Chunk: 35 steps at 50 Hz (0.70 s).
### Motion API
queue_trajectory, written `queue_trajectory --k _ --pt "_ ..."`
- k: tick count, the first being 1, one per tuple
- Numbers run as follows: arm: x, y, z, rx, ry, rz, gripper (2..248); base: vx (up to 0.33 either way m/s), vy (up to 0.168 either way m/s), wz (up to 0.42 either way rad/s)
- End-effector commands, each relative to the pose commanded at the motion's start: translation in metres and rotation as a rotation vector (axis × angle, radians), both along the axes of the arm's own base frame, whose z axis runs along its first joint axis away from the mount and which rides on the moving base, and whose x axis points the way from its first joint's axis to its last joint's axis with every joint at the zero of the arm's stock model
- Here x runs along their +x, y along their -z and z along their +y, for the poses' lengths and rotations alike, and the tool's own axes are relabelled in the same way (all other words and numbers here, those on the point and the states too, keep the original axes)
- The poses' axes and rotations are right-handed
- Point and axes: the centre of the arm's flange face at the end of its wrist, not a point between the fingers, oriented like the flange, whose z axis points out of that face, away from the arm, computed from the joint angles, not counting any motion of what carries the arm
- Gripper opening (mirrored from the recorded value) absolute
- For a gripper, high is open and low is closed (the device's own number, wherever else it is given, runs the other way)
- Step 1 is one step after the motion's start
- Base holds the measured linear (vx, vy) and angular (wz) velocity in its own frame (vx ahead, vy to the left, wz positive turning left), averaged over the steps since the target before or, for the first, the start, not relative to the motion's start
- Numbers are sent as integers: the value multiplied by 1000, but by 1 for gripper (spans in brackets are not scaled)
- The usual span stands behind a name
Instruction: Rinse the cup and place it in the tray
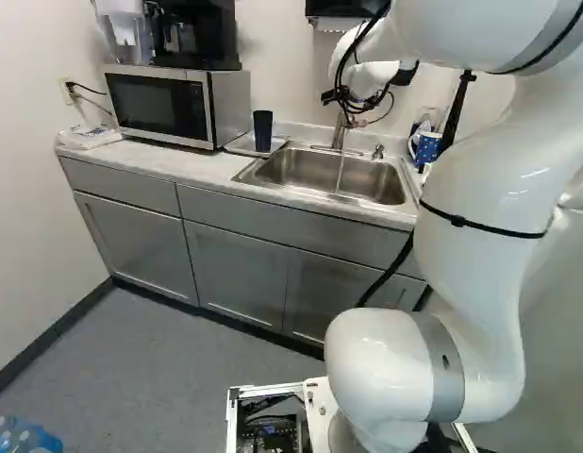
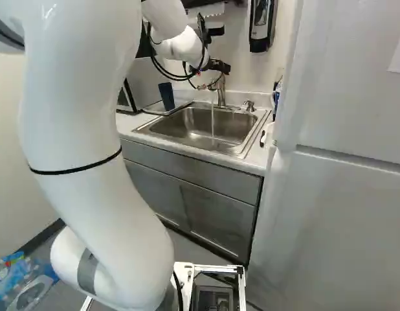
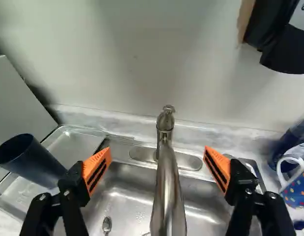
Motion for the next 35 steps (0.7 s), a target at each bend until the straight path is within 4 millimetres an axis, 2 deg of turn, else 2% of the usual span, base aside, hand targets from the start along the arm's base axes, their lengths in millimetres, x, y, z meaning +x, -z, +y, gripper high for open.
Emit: queue_trajectory --k 16,35 --pt "-34 3 -1 13 8 53 247 0 0 0" --pt "-74 16 3 58 2 230 247 0 0 0"
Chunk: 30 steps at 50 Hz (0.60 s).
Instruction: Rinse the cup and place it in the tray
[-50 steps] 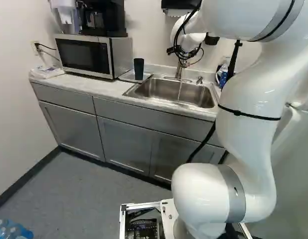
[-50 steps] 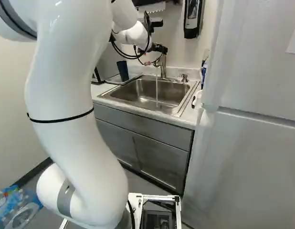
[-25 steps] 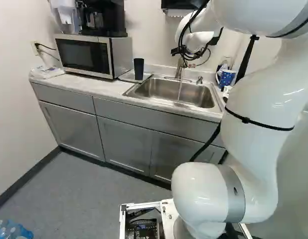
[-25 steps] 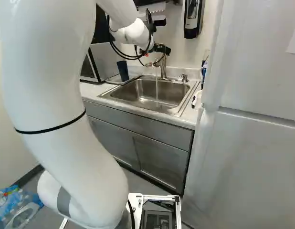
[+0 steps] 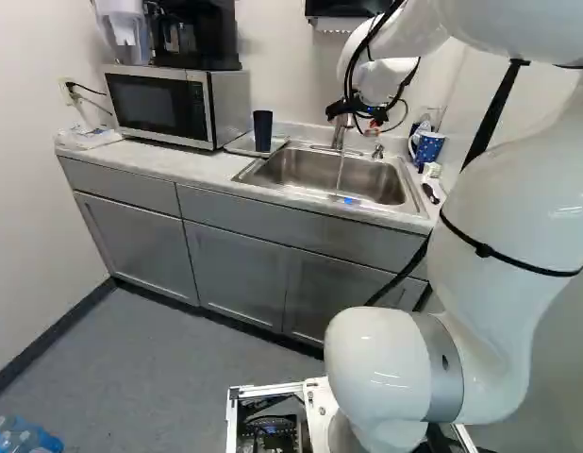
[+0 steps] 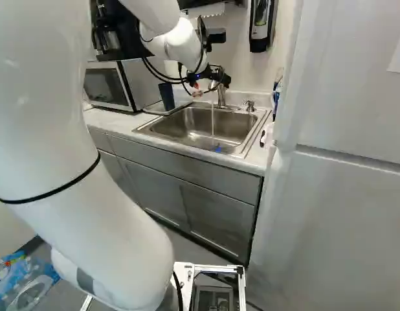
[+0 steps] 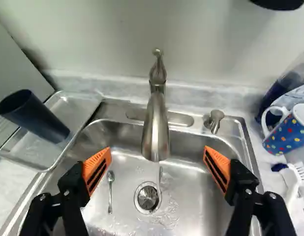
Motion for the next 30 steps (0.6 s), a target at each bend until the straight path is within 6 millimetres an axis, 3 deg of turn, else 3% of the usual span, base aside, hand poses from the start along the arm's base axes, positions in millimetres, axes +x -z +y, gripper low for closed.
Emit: queue_trajectory --k 14,30 --pt "-8 10 3 38 -15 141 247 0 0 0" --pt "-8 10 3 38 -15 141 247 0 0 0"
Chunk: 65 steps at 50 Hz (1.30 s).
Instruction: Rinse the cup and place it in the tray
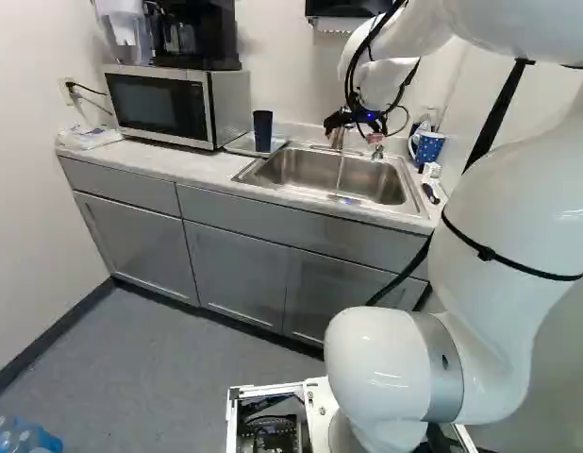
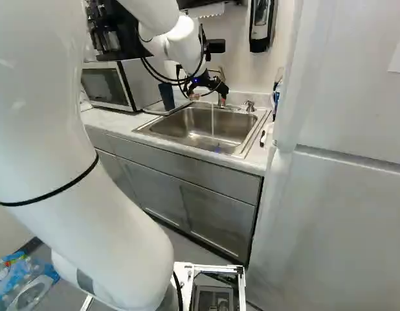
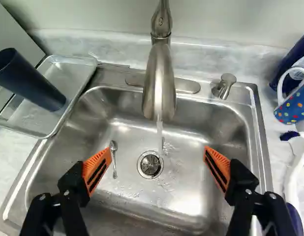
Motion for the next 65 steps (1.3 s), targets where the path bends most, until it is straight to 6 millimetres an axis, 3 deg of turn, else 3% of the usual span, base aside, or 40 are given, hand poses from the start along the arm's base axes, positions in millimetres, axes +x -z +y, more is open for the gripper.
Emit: queue_trajectory --k 27,65 --pt "3 -8 -2 -3 2 -15 247 0 0 0" --pt "71 -59 -18 -51 15 -214 247 0 0 0"
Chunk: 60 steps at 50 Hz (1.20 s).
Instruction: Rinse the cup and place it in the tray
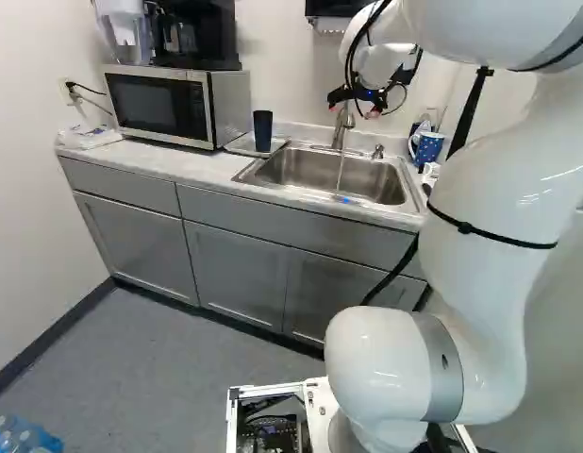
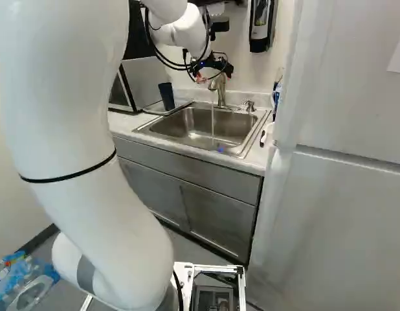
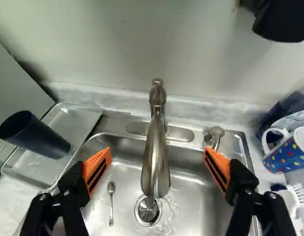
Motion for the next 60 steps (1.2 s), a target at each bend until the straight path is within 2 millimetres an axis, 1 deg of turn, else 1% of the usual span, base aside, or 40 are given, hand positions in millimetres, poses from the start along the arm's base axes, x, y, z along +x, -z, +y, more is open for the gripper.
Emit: queue_trajectory --k 11,24,29,48,60 --pt "20 -16 2 -18 -6 -76 247 0 0 0" --pt "39 -34 15 -35 -26 -159 247 0 0 0" --pt "48 -33 18 -35 -34 -161 247 0 0 0" --pt "86 -32 17 -42 -40 -198 247 0 0 0" --pt "106 -30 24 -43 -53 -212 247 0 0 0"
